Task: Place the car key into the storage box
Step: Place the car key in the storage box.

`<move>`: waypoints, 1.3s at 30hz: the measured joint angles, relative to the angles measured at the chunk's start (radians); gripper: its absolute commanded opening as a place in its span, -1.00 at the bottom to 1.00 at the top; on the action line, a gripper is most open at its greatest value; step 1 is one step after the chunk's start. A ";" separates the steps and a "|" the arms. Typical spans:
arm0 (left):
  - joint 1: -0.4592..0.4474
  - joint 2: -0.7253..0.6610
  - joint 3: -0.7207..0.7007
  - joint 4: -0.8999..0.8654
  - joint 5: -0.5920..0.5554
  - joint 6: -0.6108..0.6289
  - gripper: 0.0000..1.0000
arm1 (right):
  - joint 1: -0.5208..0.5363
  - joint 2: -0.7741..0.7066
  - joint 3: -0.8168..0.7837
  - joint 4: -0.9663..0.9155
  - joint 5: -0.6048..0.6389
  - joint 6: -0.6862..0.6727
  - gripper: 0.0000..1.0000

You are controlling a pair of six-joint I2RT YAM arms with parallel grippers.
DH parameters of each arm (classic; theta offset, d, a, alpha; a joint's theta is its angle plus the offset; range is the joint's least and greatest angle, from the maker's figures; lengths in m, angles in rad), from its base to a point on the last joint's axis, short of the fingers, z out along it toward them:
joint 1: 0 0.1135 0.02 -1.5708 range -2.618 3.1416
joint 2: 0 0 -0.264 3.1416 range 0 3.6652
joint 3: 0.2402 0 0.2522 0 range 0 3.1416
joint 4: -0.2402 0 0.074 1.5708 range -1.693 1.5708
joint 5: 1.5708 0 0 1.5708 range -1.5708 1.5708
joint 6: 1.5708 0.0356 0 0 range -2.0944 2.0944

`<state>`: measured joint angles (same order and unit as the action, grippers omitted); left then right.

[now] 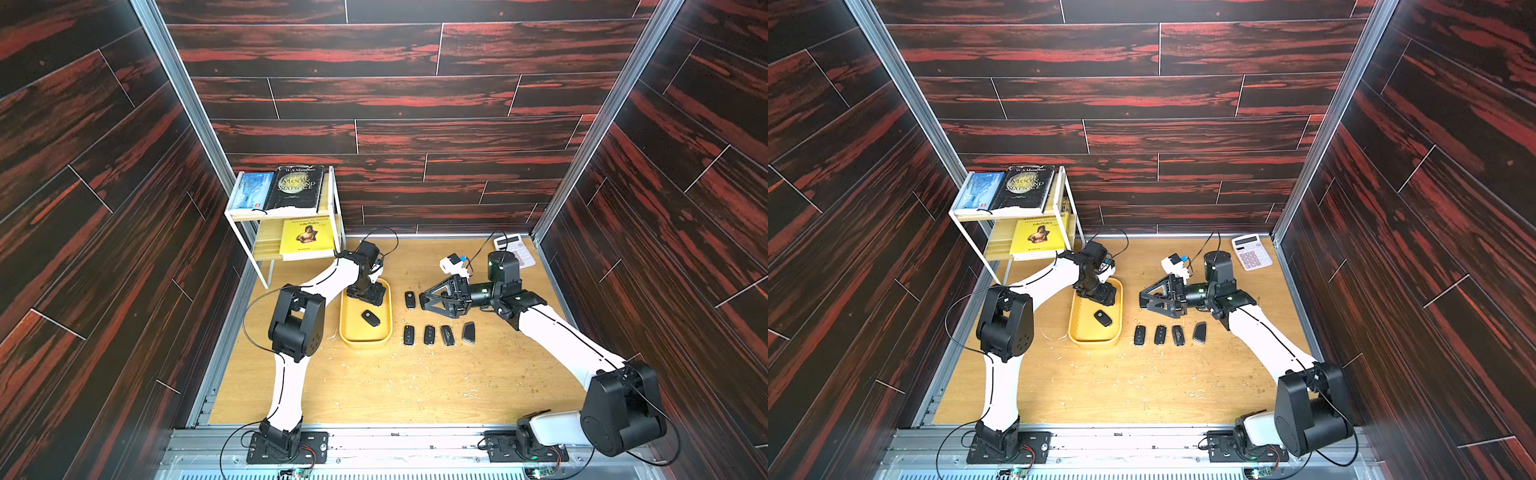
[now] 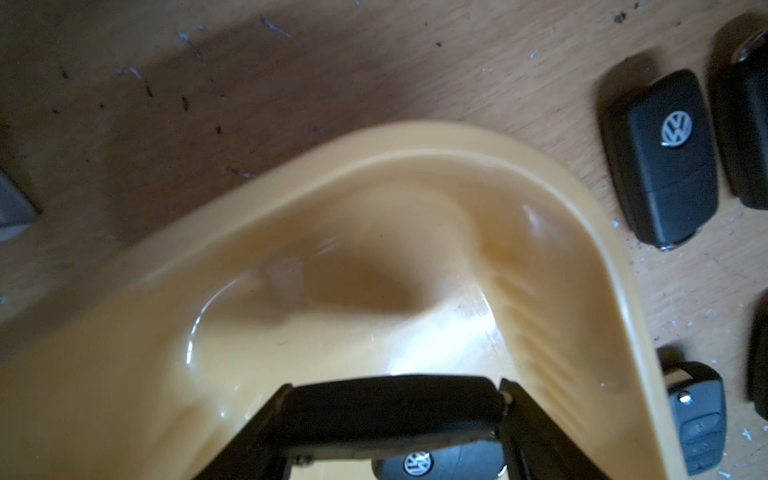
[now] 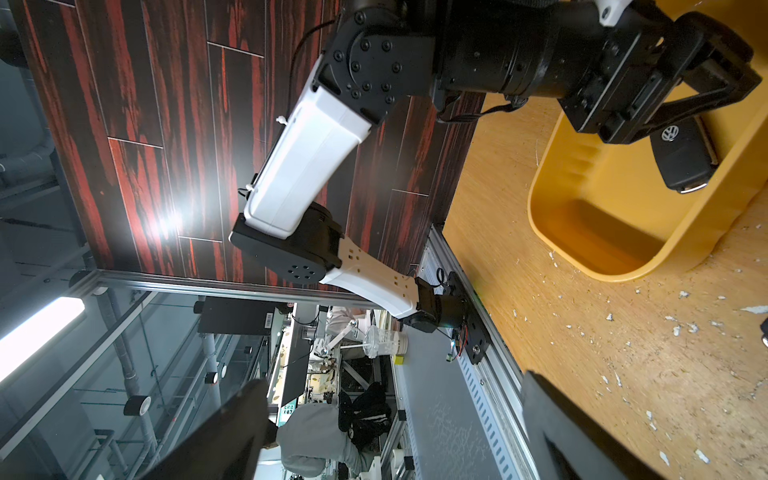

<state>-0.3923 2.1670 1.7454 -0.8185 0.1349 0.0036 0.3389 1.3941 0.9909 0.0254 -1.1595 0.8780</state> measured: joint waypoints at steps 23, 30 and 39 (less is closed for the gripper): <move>-0.001 0.039 0.014 0.008 0.015 -0.004 0.58 | -0.012 -0.005 -0.016 -0.013 0.007 -0.008 0.97; -0.001 0.039 0.030 0.017 0.014 -0.011 1.00 | -0.019 -0.005 -0.016 -0.027 0.016 -0.020 0.97; -0.001 -0.001 -0.032 0.060 0.011 -0.023 1.00 | -0.027 -0.005 -0.015 -0.045 0.019 -0.037 0.97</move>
<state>-0.3931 2.1658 1.7138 -0.7589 0.1463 -0.0193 0.3119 1.3891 0.9760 -0.0193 -1.1400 0.8410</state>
